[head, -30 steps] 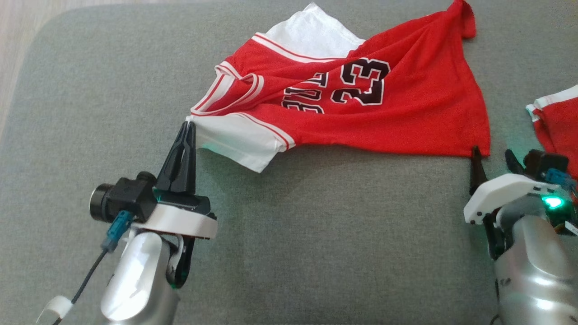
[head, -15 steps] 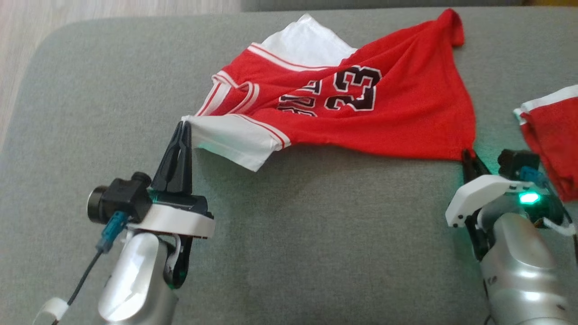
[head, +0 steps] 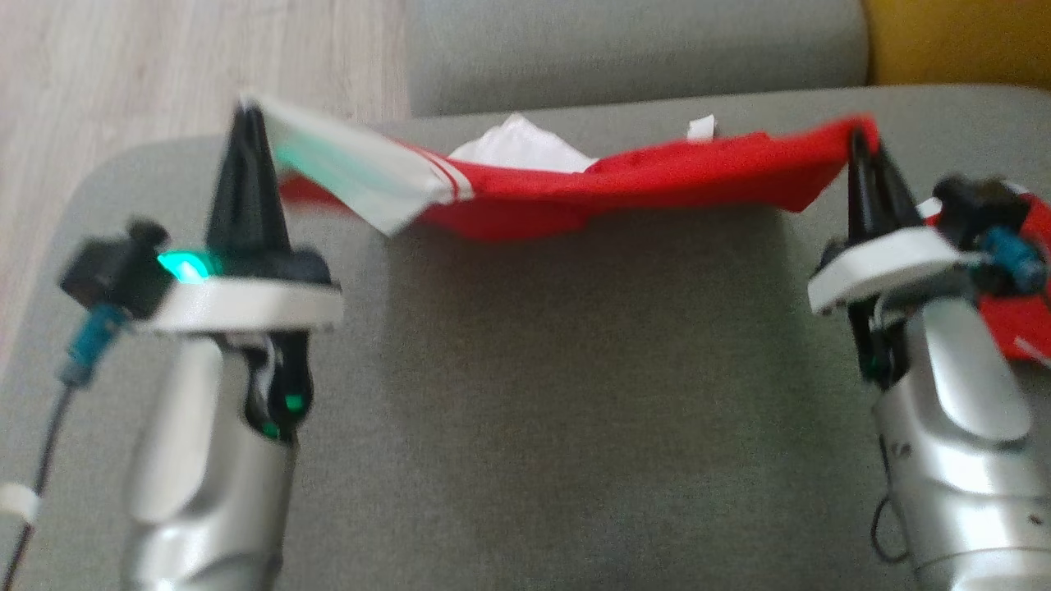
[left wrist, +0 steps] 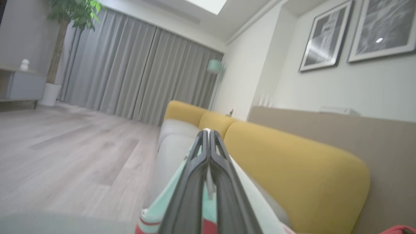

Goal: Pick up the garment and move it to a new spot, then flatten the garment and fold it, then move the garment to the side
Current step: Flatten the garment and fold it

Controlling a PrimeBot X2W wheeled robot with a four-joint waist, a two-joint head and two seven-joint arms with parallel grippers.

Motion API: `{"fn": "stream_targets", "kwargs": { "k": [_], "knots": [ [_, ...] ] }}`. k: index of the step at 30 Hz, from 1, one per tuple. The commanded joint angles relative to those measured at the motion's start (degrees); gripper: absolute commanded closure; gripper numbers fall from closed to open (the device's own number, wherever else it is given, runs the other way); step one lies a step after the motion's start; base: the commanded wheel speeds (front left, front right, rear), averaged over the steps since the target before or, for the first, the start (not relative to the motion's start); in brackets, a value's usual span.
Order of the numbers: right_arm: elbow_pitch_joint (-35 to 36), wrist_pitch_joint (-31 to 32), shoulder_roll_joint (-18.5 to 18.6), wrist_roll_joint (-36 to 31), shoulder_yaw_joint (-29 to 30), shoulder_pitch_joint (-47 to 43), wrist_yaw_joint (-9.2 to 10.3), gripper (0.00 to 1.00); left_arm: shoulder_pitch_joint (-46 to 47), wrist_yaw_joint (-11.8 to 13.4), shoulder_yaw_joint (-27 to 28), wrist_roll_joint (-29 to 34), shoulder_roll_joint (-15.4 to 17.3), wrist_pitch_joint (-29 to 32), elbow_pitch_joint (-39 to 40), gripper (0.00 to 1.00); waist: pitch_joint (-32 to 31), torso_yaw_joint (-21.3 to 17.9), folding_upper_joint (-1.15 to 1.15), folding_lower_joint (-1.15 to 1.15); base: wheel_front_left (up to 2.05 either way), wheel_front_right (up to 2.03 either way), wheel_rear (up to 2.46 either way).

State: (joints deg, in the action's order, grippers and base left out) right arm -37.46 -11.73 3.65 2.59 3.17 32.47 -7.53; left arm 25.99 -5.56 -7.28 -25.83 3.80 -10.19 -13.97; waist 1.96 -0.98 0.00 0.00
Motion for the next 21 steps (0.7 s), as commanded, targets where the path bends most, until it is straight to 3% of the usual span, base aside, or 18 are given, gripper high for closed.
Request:
{"fn": "stream_targets", "kwargs": {
  "k": [1,9,17,21],
  "knots": [
    [5.8,0.4,0.9,1.1,-3.4,3.6,0.04,1.00,5.1,-0.2,2.6,-1.3,0.7,0.7,4.4,1.00,-2.6,-0.9,0.00,0.00,0.00,0.00,0.00],
    [25.9,6.4,6.1,4.8,-7.2,3.7,0.04,1.00,11.6,2.1,5.3,-4.2,1.3,4.9,18.7,1.00,-4.3,-1.9,0.00,0.00,0.00,0.00,0.00],
    [46.7,18.0,8.6,7.5,-3.0,-2.1,0.04,1.00,8.4,5.9,7.7,-7.1,2.8,13.0,32.0,1.00,-2.3,-2.0,0.00,0.00,0.00,0.00,0.00],
    [52.6,23.3,8.6,8.9,-1.5,-3.8,0.04,1.00,8.4,5.9,8.8,-6.5,6.1,16.0,33.7,1.00,2.6,-1.8,0.00,0.00,0.00,0.00,0.00]
  ]
}}
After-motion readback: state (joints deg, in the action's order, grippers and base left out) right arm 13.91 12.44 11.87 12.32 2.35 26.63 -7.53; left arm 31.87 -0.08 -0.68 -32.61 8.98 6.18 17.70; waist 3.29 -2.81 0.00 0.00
